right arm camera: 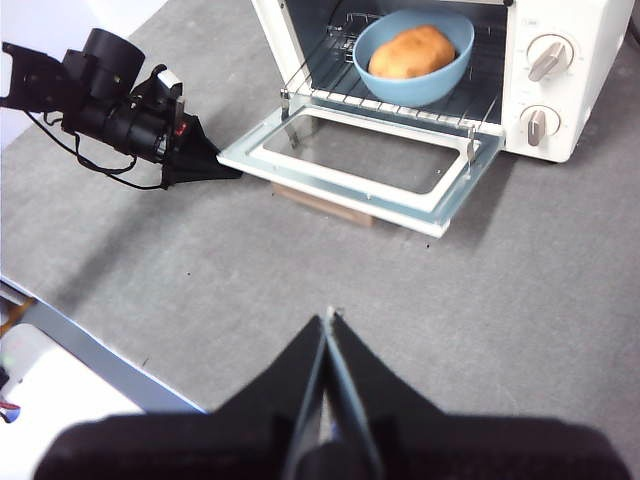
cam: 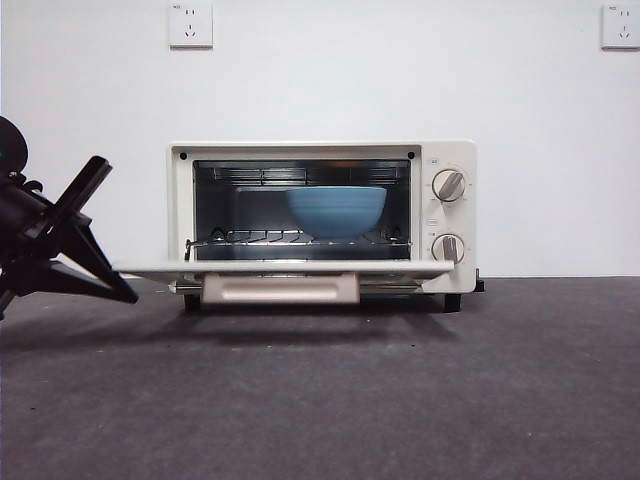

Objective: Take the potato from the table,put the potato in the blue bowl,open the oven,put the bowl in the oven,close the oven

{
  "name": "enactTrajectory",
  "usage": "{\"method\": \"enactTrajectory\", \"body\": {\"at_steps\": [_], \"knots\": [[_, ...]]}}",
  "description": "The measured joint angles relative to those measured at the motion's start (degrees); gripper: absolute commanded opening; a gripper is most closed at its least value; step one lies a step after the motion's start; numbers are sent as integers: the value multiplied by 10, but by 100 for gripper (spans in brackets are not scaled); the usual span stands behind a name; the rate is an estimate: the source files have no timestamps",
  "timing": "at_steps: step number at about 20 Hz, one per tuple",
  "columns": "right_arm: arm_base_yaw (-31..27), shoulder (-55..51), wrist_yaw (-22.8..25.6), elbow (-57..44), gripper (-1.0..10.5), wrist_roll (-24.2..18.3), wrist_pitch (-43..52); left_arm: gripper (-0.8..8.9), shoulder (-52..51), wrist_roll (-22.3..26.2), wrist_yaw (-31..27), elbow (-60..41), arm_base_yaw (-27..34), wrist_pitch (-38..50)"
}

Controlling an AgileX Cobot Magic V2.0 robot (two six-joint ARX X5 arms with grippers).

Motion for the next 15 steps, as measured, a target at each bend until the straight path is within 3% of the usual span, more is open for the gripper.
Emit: {"method": "enactTrajectory", "body": {"at_steps": [8,15], "knots": [[0,0,0,0,-11,18,0,-7,0,-26,42,65,0,4],[0,0,0,0,-11,21,0,-6,0,-60,15,186,0,9]]}}
